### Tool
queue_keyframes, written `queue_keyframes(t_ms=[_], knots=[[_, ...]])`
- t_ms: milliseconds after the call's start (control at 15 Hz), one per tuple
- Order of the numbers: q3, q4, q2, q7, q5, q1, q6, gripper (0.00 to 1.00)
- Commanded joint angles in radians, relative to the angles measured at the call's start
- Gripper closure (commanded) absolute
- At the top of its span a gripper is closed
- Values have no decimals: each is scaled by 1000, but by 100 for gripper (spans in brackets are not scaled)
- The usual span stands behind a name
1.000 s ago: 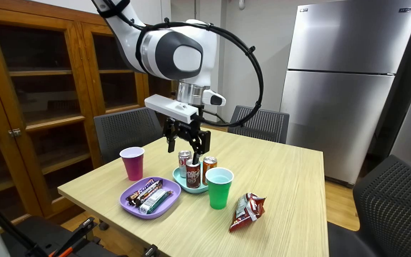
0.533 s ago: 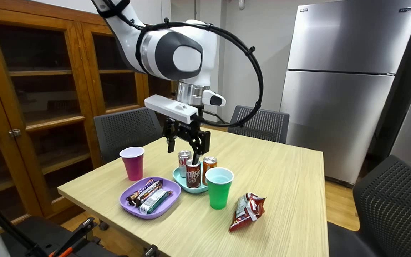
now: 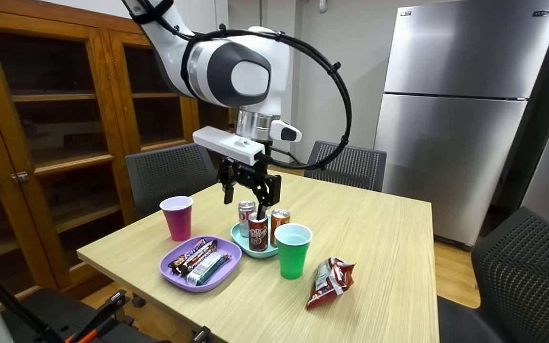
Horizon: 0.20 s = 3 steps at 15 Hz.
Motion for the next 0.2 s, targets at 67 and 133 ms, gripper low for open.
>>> queue_keyframes(t_ms=[67, 133], knots=[[7, 1, -1, 0, 0, -7, -2, 0], [7, 1, -1, 0, 0, -7, -2, 0]])
